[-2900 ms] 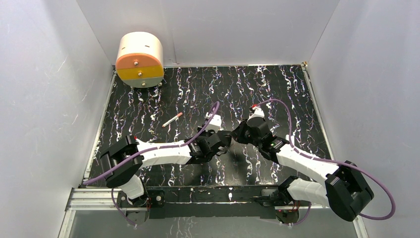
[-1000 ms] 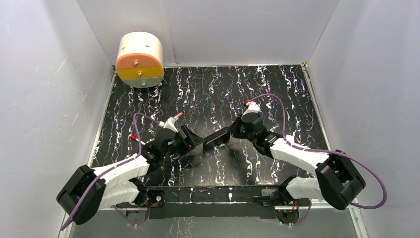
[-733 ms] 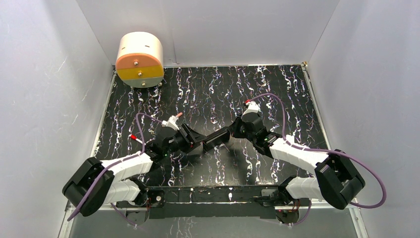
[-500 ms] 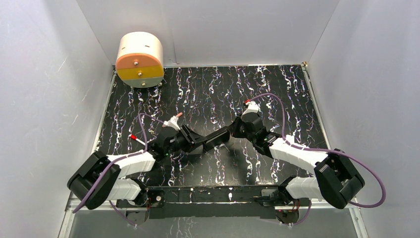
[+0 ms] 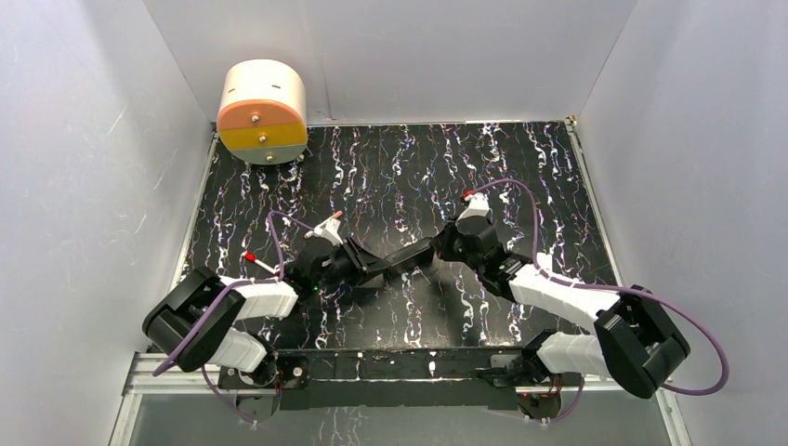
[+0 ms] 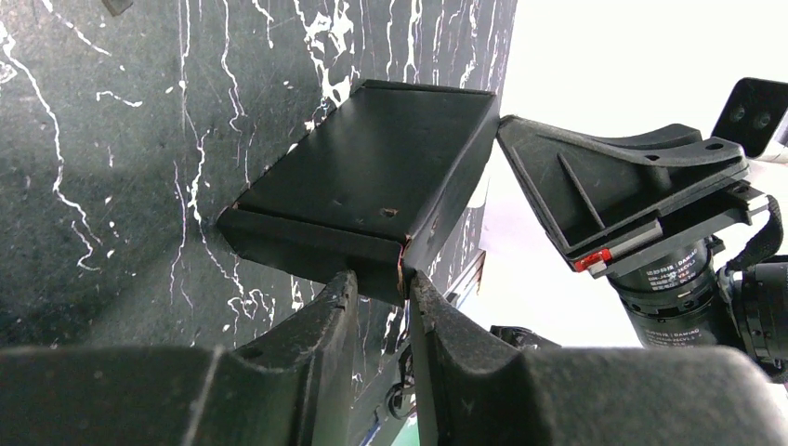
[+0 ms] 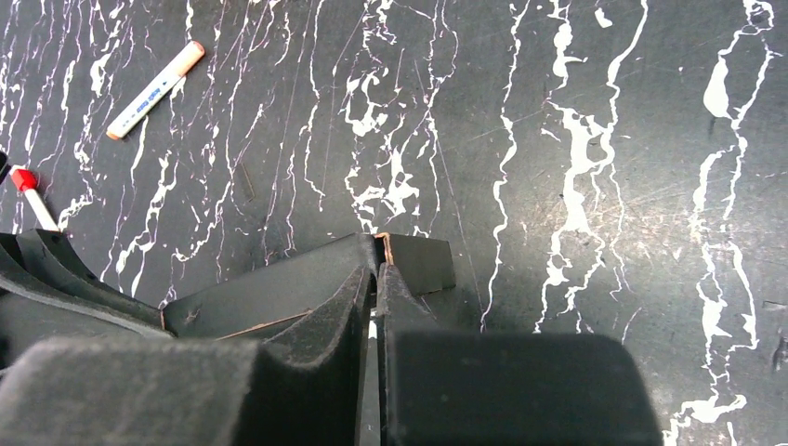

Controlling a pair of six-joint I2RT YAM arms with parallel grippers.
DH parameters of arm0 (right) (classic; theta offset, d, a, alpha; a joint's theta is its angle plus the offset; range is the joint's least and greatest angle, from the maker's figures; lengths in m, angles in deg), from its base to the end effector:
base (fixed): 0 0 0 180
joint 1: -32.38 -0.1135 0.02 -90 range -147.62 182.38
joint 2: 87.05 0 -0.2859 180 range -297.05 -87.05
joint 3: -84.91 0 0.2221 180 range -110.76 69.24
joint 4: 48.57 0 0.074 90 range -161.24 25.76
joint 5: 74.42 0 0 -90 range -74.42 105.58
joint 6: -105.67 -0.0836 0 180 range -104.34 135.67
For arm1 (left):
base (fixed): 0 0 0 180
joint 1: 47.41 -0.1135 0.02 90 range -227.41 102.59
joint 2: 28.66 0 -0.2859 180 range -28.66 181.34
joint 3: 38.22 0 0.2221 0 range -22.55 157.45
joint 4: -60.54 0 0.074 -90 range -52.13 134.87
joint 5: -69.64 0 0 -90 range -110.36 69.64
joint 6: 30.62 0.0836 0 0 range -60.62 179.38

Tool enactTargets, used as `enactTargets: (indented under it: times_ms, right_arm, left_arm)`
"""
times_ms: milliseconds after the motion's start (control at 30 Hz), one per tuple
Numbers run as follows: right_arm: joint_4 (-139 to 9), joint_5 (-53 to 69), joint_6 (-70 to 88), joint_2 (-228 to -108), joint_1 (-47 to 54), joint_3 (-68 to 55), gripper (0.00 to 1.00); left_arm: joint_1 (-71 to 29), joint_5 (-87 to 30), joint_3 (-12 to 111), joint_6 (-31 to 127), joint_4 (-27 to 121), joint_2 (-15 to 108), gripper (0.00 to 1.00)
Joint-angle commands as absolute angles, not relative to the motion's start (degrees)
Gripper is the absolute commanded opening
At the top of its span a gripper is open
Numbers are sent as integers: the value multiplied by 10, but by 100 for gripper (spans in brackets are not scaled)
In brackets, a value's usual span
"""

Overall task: Fold the paper box
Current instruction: Close the paper box at the center of the board.

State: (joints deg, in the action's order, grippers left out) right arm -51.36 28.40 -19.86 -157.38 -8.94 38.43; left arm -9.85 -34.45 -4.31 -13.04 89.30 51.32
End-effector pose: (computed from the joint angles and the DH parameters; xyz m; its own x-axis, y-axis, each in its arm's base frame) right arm 0.2120 0.1616 0.2232 -0.5616 0.2607 -0.7852 -0.2070 0.8746 0.4385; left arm 0.2035 -0.1822 0.1889 -0.8105 -0.5431 -0.2193 0.0094 0.3623 -0.9320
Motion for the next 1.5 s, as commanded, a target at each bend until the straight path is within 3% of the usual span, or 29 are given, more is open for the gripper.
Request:
enactTargets:
  times_ms: [0,400,833,1167,1333,1467]
  right_arm:
    - [-599,249,-188,-1565,-105,423,17]
    - [-605,222,-162,-1501,-44,401,41]
    - [-476,38,-190,-1528,49,446,55]
    - [-380,-72,-233,-1550,103,449,74]
    - [-341,-84,-245,-1592,107,460,70]
    - [-280,-88,-239,-1621,110,511,55]
  left_arm:
    - [-101,-304,-58,-87,835,562,5]
    - [-109,-290,-29,-24,773,575,0]
    - [-110,-275,-12,11,724,547,0]
    - [-110,-273,0,25,711,545,0]
    - [-110,-273,1,26,710,544,0]
    - [-110,-277,3,24,714,546,0]
